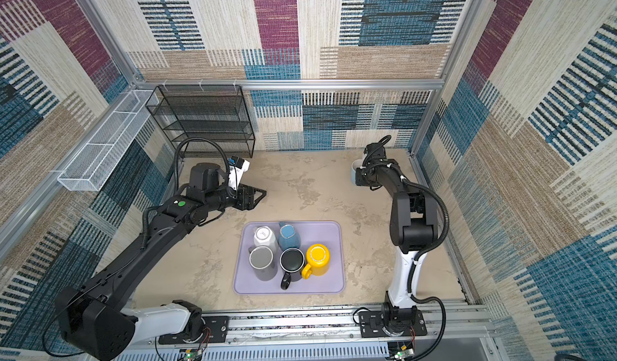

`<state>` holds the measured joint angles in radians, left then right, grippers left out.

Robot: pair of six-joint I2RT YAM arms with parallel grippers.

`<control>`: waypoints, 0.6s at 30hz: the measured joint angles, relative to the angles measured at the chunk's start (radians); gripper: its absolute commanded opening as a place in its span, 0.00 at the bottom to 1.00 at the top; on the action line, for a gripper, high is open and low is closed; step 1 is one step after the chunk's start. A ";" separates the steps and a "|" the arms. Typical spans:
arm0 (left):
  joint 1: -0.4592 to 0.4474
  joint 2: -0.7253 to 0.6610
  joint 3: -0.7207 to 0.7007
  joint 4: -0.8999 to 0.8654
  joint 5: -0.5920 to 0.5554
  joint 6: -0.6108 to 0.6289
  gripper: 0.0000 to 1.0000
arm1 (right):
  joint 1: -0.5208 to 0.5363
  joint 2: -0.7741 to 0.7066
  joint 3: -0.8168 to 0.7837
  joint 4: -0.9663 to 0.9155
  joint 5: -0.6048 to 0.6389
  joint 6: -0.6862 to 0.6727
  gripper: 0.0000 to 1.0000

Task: Turn the mug right side up
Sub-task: Place the mug at the top-right of the table.

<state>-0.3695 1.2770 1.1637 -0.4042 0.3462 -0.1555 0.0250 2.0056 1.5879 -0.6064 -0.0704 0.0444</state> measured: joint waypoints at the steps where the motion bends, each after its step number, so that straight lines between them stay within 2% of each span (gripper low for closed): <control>1: 0.000 0.002 0.004 0.000 0.000 0.000 0.73 | 0.000 -0.003 0.000 0.000 0.000 0.000 0.61; 3: 0.000 0.006 0.007 0.003 0.000 -0.001 0.73 | 0.000 -0.015 0.000 0.000 0.000 0.000 0.64; 9: 0.000 0.005 0.007 0.004 0.001 -0.002 0.71 | 0.000 -0.082 -0.008 0.011 -0.001 0.000 0.65; 18: 0.000 -0.018 -0.009 -0.010 0.001 -0.007 0.70 | -0.003 -0.246 -0.129 0.072 -0.070 0.000 0.72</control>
<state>-0.3695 1.2587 1.1549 -0.4141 0.3470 -0.1623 0.0223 1.7596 1.4590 -0.5346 -0.1406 0.0448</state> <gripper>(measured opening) 0.701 0.720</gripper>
